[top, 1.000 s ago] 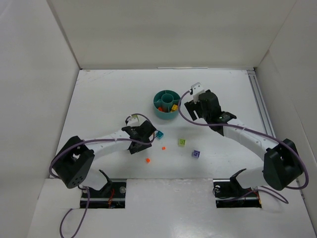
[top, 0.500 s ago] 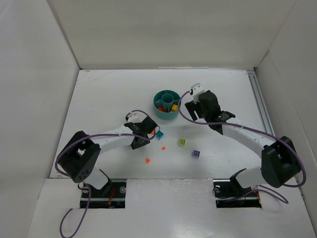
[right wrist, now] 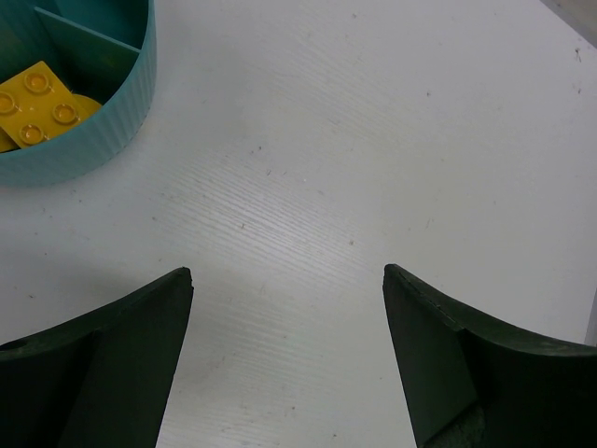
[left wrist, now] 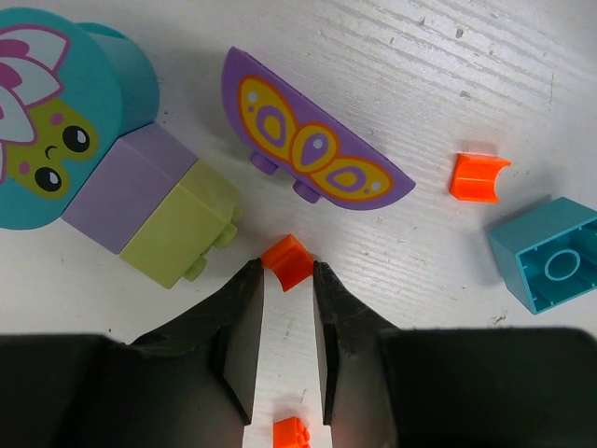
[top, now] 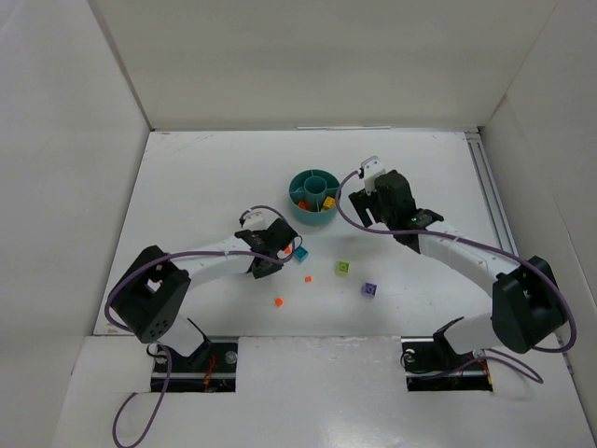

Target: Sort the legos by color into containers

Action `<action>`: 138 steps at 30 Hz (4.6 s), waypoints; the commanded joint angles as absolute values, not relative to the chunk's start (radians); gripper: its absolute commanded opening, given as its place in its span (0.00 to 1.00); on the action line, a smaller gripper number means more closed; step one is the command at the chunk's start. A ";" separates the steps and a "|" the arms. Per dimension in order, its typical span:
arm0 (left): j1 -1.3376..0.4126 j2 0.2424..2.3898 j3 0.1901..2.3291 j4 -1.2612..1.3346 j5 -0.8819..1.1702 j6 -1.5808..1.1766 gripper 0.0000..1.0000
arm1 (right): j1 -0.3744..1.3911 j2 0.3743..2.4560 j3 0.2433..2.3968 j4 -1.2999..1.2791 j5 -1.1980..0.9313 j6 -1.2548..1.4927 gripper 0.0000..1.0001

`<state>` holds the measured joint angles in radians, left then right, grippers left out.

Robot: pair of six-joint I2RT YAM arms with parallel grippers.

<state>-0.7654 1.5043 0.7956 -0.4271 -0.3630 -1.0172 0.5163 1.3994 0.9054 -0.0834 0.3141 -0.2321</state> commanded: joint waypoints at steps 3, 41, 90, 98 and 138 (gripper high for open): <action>-0.764 1.483 0.802 -0.428 -0.325 -0.988 0.08 | 0.509 1.384 0.920 -0.075 0.322 -0.219 0.87; -0.660 1.743 1.456 -0.295 -0.319 -0.595 0.49 | 0.307 1.187 0.822 -0.103 0.196 -0.259 0.87; -0.548 0.965 0.698 -0.431 -0.448 -0.934 1.00 | 0.934 2.002 1.342 -0.160 -0.003 -0.296 0.60; -0.548 0.945 0.689 -0.431 -0.477 -0.963 1.00 | 0.934 1.993 1.301 -0.150 -0.003 -0.275 0.58; -0.548 0.948 0.670 -0.376 -0.443 -0.916 1.00 | 0.925 1.819 1.440 -0.250 0.262 -0.341 0.10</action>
<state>-0.5480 0.9413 0.6788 -0.4015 -0.4484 -0.9398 0.9344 1.8454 1.3590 -0.2119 0.1383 -0.3153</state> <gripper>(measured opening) 0.997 0.281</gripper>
